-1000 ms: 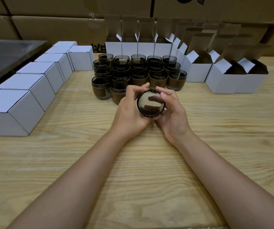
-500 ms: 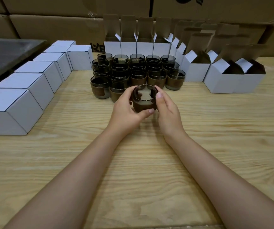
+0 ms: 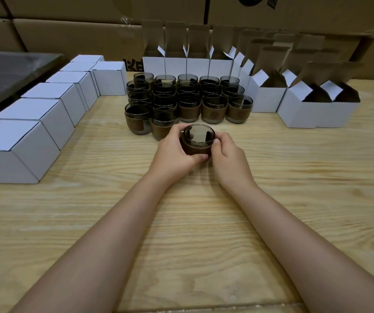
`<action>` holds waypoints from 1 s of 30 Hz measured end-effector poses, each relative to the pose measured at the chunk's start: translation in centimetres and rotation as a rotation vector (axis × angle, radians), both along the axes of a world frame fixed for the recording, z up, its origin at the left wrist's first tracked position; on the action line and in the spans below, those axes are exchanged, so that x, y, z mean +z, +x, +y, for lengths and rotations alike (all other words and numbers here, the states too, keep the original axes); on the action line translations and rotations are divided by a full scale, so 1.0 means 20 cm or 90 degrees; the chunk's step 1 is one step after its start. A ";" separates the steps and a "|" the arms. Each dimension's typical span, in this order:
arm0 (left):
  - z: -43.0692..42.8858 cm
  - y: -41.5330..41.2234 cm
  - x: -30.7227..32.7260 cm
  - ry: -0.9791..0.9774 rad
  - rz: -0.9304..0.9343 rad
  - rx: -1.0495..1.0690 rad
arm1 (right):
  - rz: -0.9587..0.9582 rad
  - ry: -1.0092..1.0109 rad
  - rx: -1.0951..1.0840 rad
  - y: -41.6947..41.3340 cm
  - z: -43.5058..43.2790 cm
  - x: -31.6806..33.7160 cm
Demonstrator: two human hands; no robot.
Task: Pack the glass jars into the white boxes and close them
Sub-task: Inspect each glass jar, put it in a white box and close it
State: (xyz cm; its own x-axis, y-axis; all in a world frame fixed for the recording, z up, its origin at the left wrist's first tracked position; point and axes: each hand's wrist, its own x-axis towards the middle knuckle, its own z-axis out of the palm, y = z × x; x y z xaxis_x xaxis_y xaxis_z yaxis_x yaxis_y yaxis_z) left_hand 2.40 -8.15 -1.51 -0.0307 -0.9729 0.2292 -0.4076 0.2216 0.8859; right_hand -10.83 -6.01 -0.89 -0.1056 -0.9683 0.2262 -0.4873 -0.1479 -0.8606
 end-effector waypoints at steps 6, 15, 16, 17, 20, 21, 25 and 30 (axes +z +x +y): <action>0.00 0.00 0.00 0.015 -0.029 0.006 | -0.011 -0.067 -0.190 -0.17 -0.12 0.12; 0.01 -0.01 0.00 -0.036 -0.121 0.044 | 0.402 0.004 -0.411 -0.72 -0.44 0.24; 0.00 -0.01 0.00 -0.036 -0.125 0.045 | 0.428 0.020 -0.409 -0.75 -0.46 0.24; 0.00 -0.02 0.00 -0.037 -0.130 0.043 | 0.448 0.036 -0.403 -0.77 -0.47 0.24; 0.01 -0.02 -0.01 -0.047 -0.151 0.037 | 0.460 0.047 -0.383 -0.80 -0.49 0.24; 0.01 -0.02 0.00 -0.049 -0.152 0.036 | 0.457 0.040 -0.383 -0.80 -0.50 0.23; 0.01 -0.02 0.00 -0.056 -0.161 0.044 | 0.445 -0.008 -0.383 -0.80 -0.49 0.22; 0.02 -0.02 0.00 -0.099 -0.209 0.070 | 0.414 -0.070 -0.354 -0.71 -0.37 0.19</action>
